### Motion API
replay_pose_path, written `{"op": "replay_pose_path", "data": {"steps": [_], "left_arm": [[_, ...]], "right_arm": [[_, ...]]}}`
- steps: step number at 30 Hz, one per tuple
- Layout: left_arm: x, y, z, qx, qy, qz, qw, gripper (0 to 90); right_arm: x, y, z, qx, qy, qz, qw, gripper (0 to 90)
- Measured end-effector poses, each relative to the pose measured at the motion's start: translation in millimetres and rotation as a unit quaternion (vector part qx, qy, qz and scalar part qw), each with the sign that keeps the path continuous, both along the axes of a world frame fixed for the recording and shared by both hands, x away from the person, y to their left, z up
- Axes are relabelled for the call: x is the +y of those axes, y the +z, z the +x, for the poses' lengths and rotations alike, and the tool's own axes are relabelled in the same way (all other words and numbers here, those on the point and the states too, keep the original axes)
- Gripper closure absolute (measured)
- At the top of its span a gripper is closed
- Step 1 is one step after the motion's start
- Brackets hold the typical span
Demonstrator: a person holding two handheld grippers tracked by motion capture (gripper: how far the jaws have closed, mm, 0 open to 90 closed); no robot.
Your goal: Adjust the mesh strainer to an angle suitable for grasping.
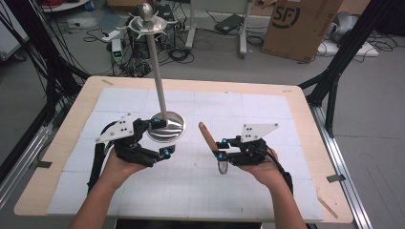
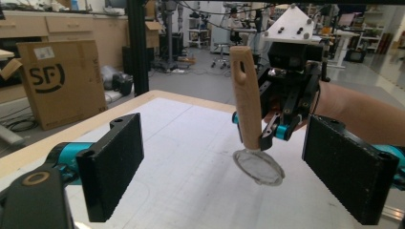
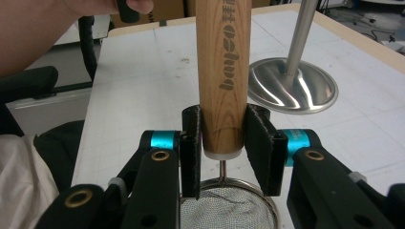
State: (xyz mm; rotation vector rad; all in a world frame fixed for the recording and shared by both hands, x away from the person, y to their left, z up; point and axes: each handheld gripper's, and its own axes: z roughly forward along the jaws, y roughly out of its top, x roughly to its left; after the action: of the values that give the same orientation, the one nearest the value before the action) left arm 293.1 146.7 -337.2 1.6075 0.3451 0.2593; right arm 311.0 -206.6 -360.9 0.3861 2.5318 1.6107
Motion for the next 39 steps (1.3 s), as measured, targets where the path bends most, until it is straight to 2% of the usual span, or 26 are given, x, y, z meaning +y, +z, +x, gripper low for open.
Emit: {"op": "replay_pose_path", "data": {"steps": [5, 8, 14, 23, 28, 38, 39], "left_arm": [[-12.5, 1.5, 1.9, 0.001, -0.014, 0.007, 0.9999, 14.5], [-18.6, 1.7, 3.4, 0.006, -0.024, 0.002, 0.9997, 14.6], [-27.7, -0.2, 6.4, 0.012, -0.027, 0.004, 0.9996, 14.7], [-41.7, 0.6, 6.1, 0.014, -0.042, -0.006, 0.9990, 15.1], [-48.2, 1.4, 6.2, 0.014, -0.047, -0.003, 0.9988, 17.6], [-51.2, 0.6, 5.3, 0.009, -0.062, -0.005, 0.9980, 33.7], [-51.3, 0.6, 5.0, 0.006, -0.066, -0.006, 0.9978, 40.7]], "right_arm": [[3.6, 2.5, 0.0, -0.004, 0.004, 0.006, 1.0000, 68.2], [5.7, 4.0, -0.4, -0.004, 0.008, 0.009, 0.9999, 68.1], [12.3, 7.7, -2.6, -0.006, 0.020, 0.020, 0.9996, 68.2], [22.2, 10.2, -3.6, -0.005, 0.035, 0.024, 0.9991, 68.2], [27.1, 11.0, -4.0, -0.008, 0.042, 0.026, 0.9987, 68.1], [32.1, 15.9, -7.2, -0.010, 0.051, 0.036, 0.9980, 68.1], [33.2, 16.3, -6.7, -0.012, 0.052, 0.037, 0.9979, 68.2]]}}
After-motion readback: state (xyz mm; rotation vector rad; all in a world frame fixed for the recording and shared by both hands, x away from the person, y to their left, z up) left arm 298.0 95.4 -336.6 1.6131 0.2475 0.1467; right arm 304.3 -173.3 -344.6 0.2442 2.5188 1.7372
